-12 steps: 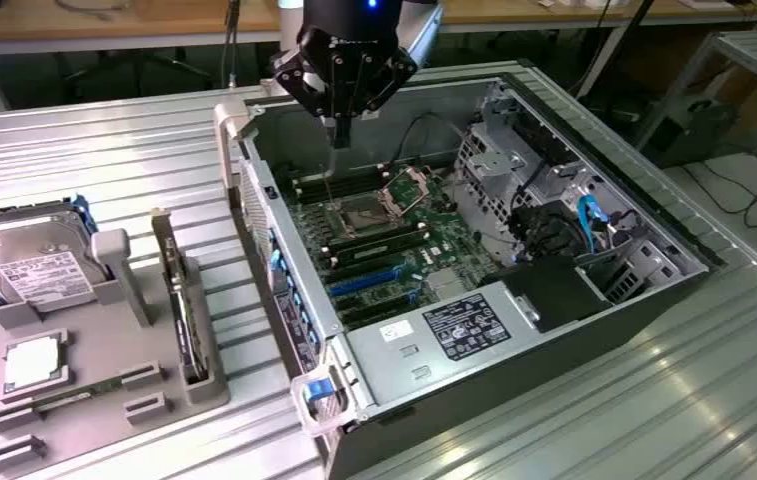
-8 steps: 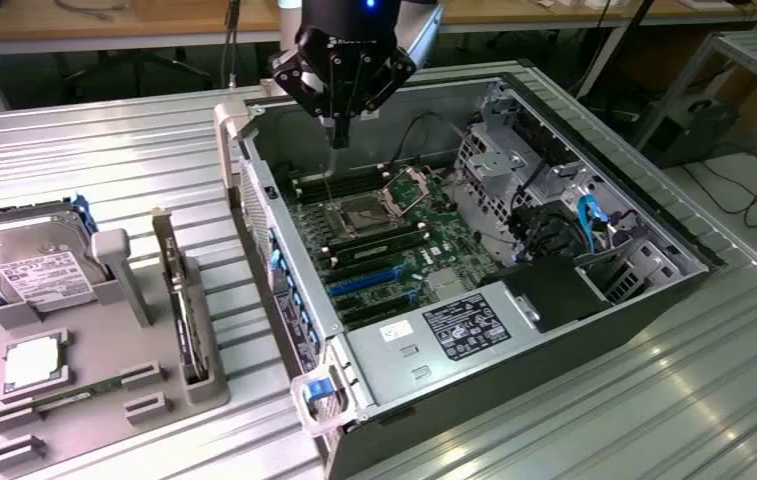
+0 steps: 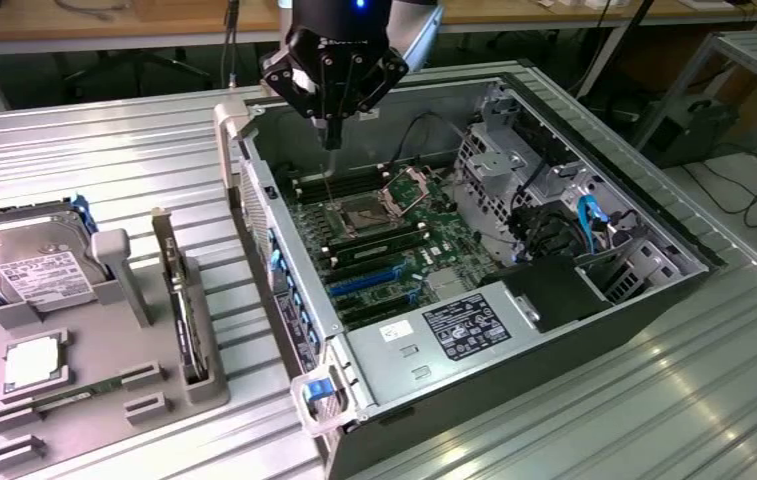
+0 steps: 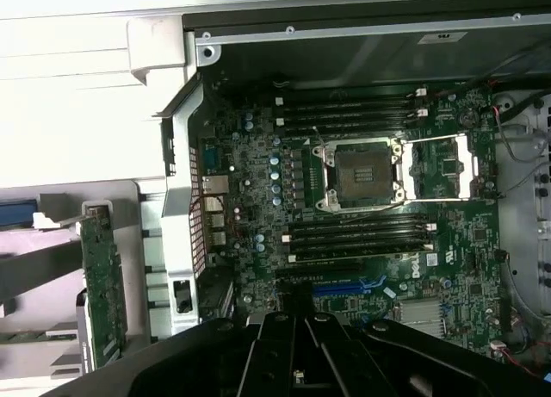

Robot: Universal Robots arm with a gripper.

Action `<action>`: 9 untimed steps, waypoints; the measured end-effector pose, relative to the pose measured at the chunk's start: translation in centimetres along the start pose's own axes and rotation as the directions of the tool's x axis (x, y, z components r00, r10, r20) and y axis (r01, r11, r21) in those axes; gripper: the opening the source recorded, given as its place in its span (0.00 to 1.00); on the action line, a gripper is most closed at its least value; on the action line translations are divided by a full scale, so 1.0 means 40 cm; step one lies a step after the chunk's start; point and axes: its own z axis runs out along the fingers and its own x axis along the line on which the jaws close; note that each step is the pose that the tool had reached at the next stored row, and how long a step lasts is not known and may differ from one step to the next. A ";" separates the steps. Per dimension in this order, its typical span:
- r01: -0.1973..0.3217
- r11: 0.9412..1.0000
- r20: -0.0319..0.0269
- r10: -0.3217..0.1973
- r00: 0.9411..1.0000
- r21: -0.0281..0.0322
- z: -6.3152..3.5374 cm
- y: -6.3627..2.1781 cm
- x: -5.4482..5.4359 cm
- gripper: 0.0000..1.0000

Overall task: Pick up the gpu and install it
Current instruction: 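Reach for the gpu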

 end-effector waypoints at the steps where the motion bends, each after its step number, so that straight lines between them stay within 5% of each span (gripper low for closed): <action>1: 0.000 1.000 0.000 0.000 1.000 0.000 0.000 0.000 0.003 0.11; 9: 0.000 1.000 0.000 0.000 1.000 0.000 -0.001 -0.002 0.028 0.11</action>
